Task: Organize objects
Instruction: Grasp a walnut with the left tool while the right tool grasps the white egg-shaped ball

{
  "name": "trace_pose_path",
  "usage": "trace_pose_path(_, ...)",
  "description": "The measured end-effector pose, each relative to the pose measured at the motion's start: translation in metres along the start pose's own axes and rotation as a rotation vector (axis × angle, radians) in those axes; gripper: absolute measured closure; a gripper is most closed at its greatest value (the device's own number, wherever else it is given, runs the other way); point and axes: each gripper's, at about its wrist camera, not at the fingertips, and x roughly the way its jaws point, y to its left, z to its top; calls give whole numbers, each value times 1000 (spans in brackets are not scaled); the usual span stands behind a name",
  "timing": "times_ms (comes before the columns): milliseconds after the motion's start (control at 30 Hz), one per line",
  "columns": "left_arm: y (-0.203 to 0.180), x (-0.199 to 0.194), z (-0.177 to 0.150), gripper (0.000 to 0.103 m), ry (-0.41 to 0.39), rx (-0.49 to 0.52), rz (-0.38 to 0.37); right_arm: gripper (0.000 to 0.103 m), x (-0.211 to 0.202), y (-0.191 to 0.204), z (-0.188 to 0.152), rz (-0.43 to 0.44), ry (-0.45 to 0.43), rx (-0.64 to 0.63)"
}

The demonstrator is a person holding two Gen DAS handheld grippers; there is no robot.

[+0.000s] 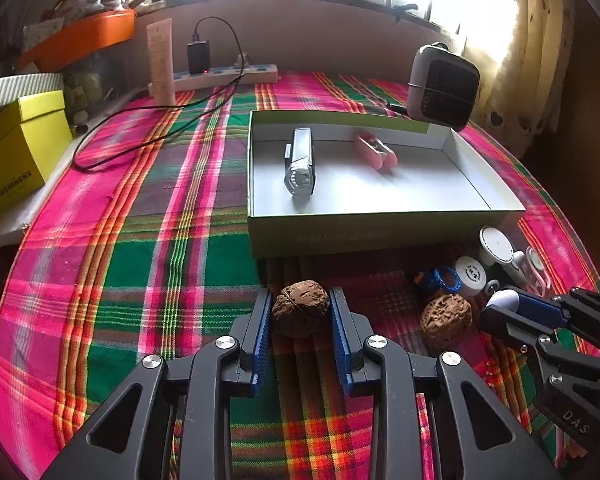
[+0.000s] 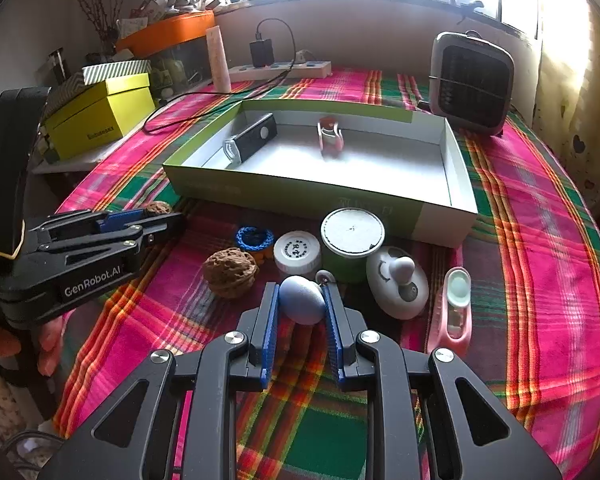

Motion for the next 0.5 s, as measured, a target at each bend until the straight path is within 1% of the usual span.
trace_pose_path(333,-6,-12,-5,77,-20,17,3,80,-7,3,1,3,-16,-5)
trace_pose_path(500,-10,-19,-6,77,-43,29,15,80,-9,4,1,9,-22,-7)
